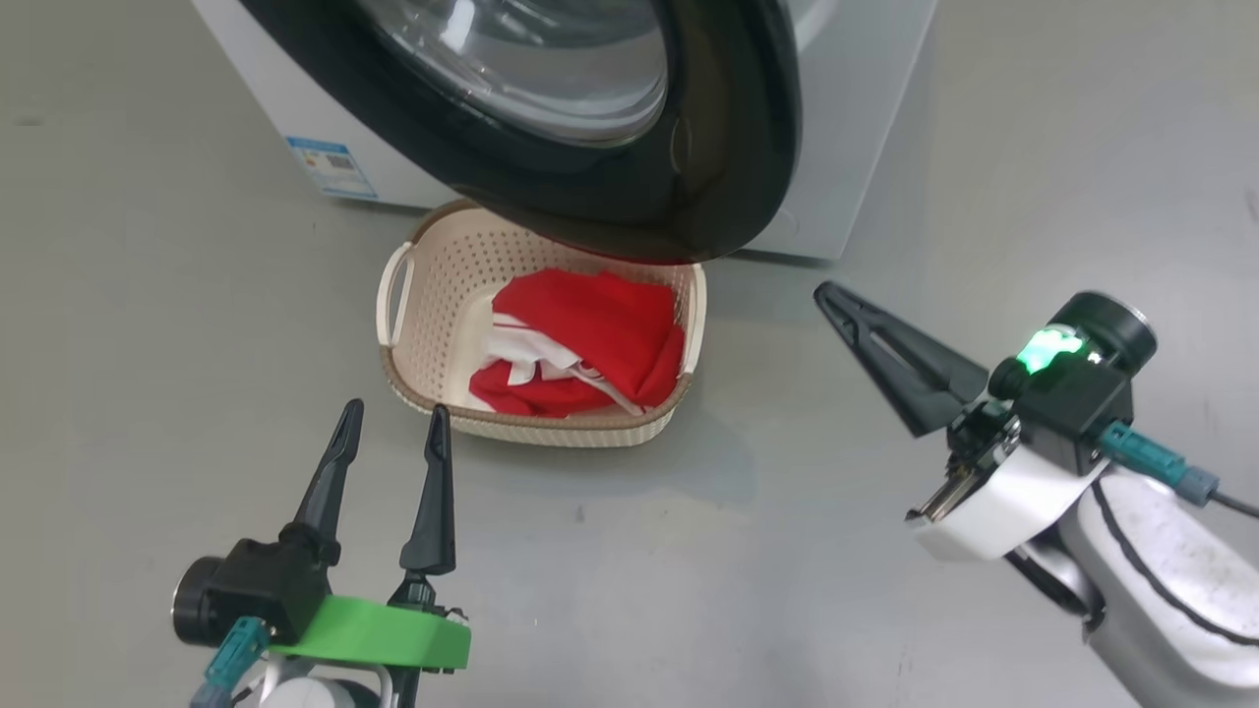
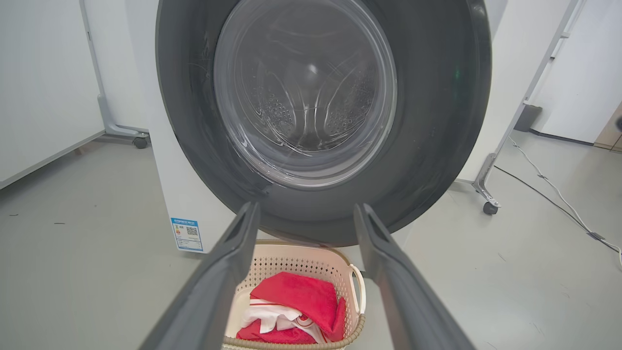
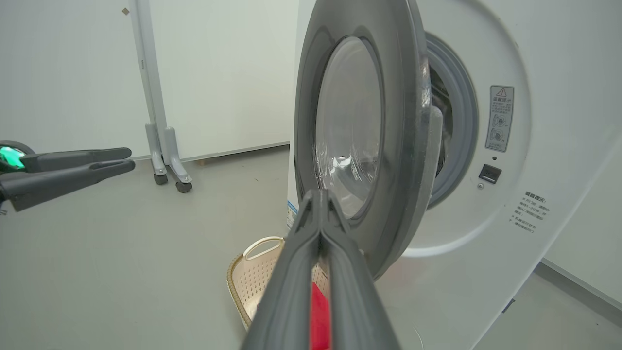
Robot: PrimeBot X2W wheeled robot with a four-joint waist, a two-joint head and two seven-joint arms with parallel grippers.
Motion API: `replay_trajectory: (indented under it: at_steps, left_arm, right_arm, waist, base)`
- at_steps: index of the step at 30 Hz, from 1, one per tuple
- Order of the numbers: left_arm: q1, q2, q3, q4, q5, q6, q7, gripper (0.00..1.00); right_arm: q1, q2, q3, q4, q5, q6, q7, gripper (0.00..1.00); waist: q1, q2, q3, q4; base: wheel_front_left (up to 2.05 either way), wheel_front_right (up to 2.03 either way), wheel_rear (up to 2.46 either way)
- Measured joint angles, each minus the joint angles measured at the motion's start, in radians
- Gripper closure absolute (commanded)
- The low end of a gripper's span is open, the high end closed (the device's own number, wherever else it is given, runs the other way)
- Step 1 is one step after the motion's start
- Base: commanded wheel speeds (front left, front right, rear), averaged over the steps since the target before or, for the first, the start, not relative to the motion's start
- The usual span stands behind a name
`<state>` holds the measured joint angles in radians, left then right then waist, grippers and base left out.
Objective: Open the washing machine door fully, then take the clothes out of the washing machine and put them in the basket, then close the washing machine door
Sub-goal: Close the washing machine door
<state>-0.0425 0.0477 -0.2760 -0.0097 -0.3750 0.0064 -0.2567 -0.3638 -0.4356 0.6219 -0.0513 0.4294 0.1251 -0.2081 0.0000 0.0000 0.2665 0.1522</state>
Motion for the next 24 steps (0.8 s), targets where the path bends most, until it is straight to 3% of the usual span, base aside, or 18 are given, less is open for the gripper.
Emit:
replay_trajectory:
  at_steps: [10, 24]
  left_arm:
    - [-0.060, -0.002, -0.064, -0.017, 0.014, 0.008, 0.000, 0.00]
    - [-0.111, -0.004, -0.112, -0.042, -0.012, 0.050, 0.000, 0.00]
  right_arm:
    - [-0.117, -0.081, -0.008, 0.023, 0.021, 0.000, 0.011, 1.00]
    - [-0.261, -0.137, 0.029, 0.062, 0.067, 0.000, 0.014, 1.00]
  waist:
    - [0.0000, 0.0000, 0.090, 0.074]
    - [0.0000, 0.0000, 0.200, 0.146]
  base:
    - [0.00, 0.00, 0.00]
    - [0.00, 0.00, 0.00]
